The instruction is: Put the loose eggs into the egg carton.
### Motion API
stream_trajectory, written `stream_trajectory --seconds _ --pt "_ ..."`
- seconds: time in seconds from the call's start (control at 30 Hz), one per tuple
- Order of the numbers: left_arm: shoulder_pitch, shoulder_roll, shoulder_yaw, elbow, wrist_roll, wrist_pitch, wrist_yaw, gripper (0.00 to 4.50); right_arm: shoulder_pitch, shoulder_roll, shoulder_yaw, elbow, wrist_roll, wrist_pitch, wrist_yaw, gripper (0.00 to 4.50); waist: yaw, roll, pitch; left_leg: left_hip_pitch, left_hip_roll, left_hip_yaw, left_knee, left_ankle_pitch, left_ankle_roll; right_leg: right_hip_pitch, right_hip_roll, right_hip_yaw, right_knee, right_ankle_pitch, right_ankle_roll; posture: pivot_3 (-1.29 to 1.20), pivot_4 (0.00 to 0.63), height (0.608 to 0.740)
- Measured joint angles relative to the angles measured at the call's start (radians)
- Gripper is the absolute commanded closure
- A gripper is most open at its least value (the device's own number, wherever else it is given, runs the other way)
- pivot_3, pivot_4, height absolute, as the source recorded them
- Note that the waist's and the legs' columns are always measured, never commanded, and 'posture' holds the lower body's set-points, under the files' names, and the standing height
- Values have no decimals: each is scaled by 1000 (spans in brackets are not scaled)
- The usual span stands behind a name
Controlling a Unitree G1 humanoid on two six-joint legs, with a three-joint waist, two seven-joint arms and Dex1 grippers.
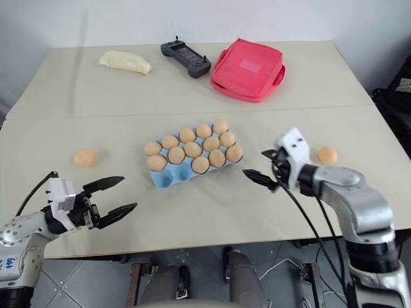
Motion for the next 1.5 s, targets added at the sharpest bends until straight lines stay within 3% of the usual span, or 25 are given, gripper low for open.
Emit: stream_trajectory --seconds 0.33,0.53,0.73,1.03,1.2,1.47,1.5 --pt "-55 -4 -22 13 0 8 -8 0 329 -77 -237 -56 39 9 2 28 0 0 0 1 0 1 0 0 1 1 1 1 -3 1 2 0 150 740" --pt "-65 -6 -29 12 0 17 -7 0 379 -85 -322 -41 28 -29 -24 28 0 0 0 2 -2 1 0 1 1 2 2 2 -3 2 3 0 150 740" --pt "-72 -11 -34 10 0 23 -2 0 279 -44 -349 95 -26 -86 -157 28 0 -1 0 1 -4 1 0 1 2 2 2 4 -4 2 3 0 150 740" --pt "-55 -25 -33 -8 0 30 17 0 166 -25 -299 194 -54 -121 -219 28 -2 -1 0 1 -4 2 0 1 3 2 2 5 -3 3 4 0 150 740" --pt "-40 -31 -32 -36 0 32 30 0 -34 0 -248 405 -110 -190 -288 28 -6 0 0 1 -5 3 1 3 5 1 2 5 -4 6 4 0 150 740" --pt "-23 -47 -35 -42 0 27 42 0 -236 35 -147 763 -212 -339 -343 28 -5 0 0 0 -5 2 1 3 5 1 1 8 -3 6 4 0 150 740" --pt "-20 -49 -35 -42 0 24 46 0 -253 37 -138 803 -224 -353 -345 200 -5 0 0 0 -5 2 1 3 5 1 1 8 -3 6 4 0 150 740"
